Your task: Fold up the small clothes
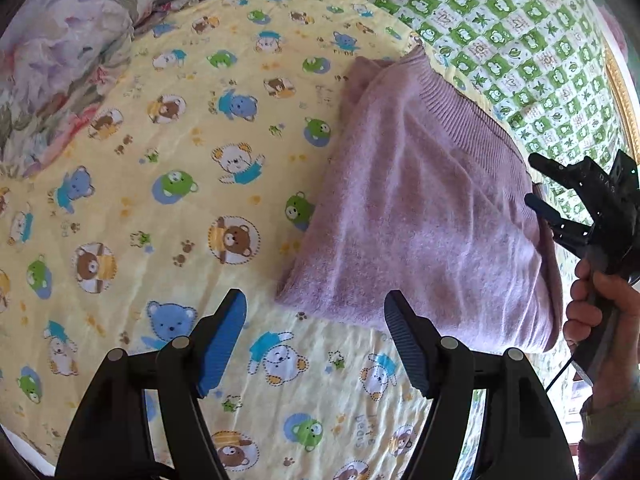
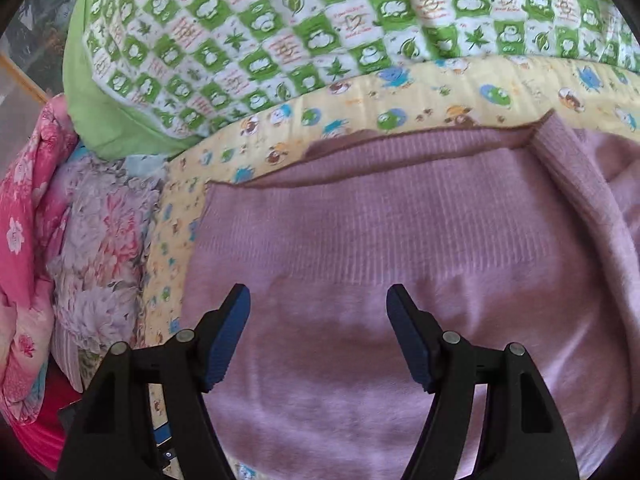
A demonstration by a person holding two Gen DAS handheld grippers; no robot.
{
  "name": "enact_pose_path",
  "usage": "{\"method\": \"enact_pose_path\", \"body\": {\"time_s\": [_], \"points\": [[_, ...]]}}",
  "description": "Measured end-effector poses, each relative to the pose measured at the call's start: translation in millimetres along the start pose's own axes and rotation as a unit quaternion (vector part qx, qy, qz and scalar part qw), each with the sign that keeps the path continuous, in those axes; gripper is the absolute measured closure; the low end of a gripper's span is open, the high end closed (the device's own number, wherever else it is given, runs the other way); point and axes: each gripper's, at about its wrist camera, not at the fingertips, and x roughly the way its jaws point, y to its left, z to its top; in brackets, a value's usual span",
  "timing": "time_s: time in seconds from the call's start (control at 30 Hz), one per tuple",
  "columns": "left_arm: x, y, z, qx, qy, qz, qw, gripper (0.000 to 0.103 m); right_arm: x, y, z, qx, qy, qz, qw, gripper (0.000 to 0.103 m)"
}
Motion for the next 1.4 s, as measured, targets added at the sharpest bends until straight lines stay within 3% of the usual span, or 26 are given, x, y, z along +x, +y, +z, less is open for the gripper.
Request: {"method": "enact_pose_path", "body": {"time_s": [0.13,0.23,0.33,0.4,0.43,0.5,0.57,0.73,0.83,0.93,1.07,1.13,1.3,1.4], "points": [[5.1,-2.1,0.0,-0.003,0.009,-0.006,0.9999,0.031,-10.6,-19.5,2.6,0.015,-0.008,-0.006,1.000,0.032],[4.7,-4.9,0.7,0.001,0.008,-0.006,0.9999,0.031,-23.1,-58.4,-0.4,0.043,-0.019,-0.056,0.997,0.032],[4.5,-6.3,1.9,0.003,0.008,-0.005,1.0000,0.031,-49.3,-110.3,1.7,0.074,-0.056,-0.169,0.981,0.032],[5.4,-5.7,3.0,0.002,0.010,-0.006,0.9999,0.031,-68.2,-130.6,5.4,0.090,-0.087,-0.252,0.960,0.032],[6.3,-5.2,3.3,0.001,0.011,-0.005,0.9999,0.031,-78.2,-137.7,7.3,0.103,-0.104,-0.270,0.952,0.032],[7.4,-4.4,3.1,-0.001,0.013,-0.008,0.9999,0.031,-95.7,-141.8,9.7,0.131,-0.140,-0.249,0.949,0.032],[8.8,-4.9,2.8,-0.002,0.015,-0.010,0.9998,0.031,-93.5,-128.7,13.3,0.127,-0.141,-0.206,0.960,0.032],[17.3,-6.8,4.5,-0.004,0.029,-0.014,0.9995,0.029,-40.9,-45.5,23.4,0.059,-0.074,-0.082,0.992,0.032],[19.4,-8.5,6.4,-0.007,0.029,-0.017,0.9994,0.029,1.1,19.5,22.7,0.010,-0.017,-0.016,1.000,0.032],[21.2,-7.0,9.6,-0.013,0.029,-0.021,0.9993,0.027,37.8,74.6,15.6,-0.034,0.034,0.008,0.999,0.029],[26.5,-5.8,12.2,-0.018,0.032,-0.038,0.9986,0.026,80.9,127.4,8.9,-0.072,0.081,-0.002,0.994,0.023],[29.3,-7.3,12.6,-0.015,0.031,-0.045,0.9984,0.026,106.2,147.8,11.5,-0.089,0.102,-0.040,0.990,0.019],[38.7,-11.6,16.5,-0.010,0.027,-0.052,0.9982,0.025,149.1,159.4,19.5,-0.070,0.135,-0.087,0.985,0.017],[44.9,-17.9,20.5,-0.004,0.019,-0.050,0.9986,0.027,174.1,167.3,18.8,-0.091,0.152,-0.132,0.975,0.009]]}}
